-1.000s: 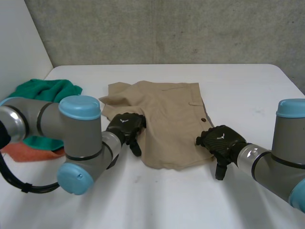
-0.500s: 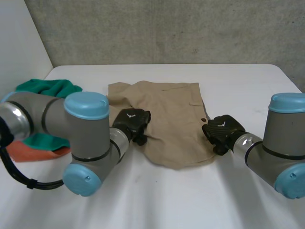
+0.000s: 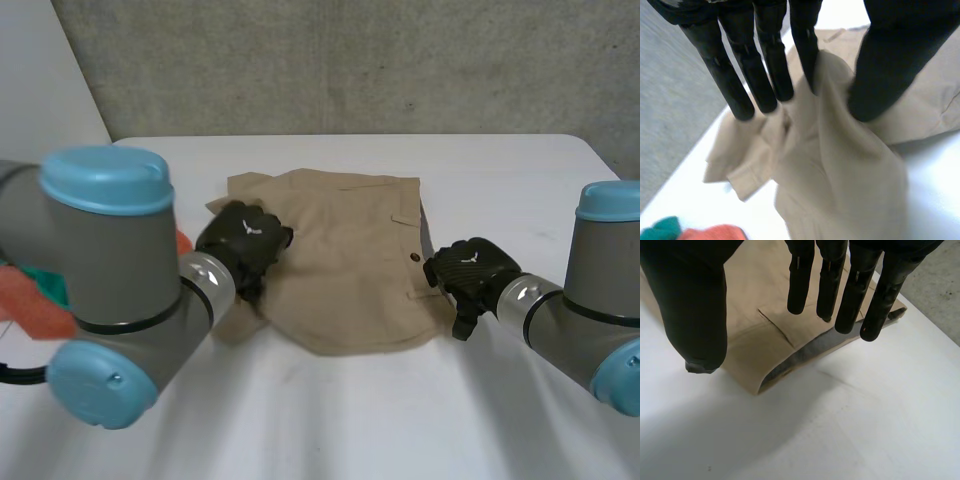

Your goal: Fold the laundry.

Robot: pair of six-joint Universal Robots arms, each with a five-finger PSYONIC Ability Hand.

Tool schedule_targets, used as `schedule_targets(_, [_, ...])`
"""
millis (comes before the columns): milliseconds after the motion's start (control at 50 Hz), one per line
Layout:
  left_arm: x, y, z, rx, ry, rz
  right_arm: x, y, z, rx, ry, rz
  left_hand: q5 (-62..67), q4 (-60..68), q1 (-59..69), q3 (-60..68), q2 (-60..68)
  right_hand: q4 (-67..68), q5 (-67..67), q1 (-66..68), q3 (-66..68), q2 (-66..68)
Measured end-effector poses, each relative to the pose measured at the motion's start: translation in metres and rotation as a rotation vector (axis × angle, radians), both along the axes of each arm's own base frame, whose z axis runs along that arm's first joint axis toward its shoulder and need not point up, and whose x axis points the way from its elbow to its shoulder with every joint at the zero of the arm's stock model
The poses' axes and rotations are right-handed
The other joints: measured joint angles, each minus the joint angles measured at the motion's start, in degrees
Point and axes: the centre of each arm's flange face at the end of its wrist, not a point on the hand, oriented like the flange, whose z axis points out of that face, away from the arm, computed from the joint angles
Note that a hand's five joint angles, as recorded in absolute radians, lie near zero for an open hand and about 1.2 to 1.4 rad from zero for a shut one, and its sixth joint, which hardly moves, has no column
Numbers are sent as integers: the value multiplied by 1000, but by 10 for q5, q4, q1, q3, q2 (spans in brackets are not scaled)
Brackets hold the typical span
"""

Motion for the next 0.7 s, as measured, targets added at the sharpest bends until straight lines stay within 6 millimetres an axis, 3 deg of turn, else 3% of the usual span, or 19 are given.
schedule_targets(100, [0,-8,-22,41,-17,28,0,3,-3,10,4,3,-101,-95,-72,-94,-87,0,0,0,0,0])
schedule_targets(200, [6,-13,-24,47,7,73,-1,4,-5,15,5,2,-102,-97,-72,-95,-89,0,0,0,0,0])
schedule_targets(260, [15,-15,-14,42,51,125,-1,5,-5,20,6,2,-102,-97,-72,-95,-90,0,0,0,0,0])
schedule_targets(380, [45,1,6,55,134,209,-2,8,0,10,2,4,-101,-96,-71,-94,-89,0,0,0,0,0])
schedule_targets(480, [45,1,6,55,134,209,-2,8,0,10,2,4,-101,-96,-71,-94,-89,0,0,0,0,0])
schedule_targets(500, [61,21,8,75,143,227,-2,9,5,-1,-3,6,-65,-65,-43,-71,-60,55,44,33,53,49])
schedule_targets(540, [66,26,6,83,142,233,-2,10,5,-3,-3,7,-55,-55,-28,-61,-44,55,44,33,53,49])
schedule_targets(560, [68,28,5,89,141,239,-2,10,6,-3,-3,7,13,16,52,11,22,55,44,33,53,49])
schedule_targets(600, [75,34,0,108,144,253,-2,10,6,-3,-2,7,52,56,95,52,63,55,44,33,53,49])
schedule_targets(700, [87,43,-14,184,183,284,-2,10,5,-3,0,5,37,40,61,34,44,55,44,33,53,49])
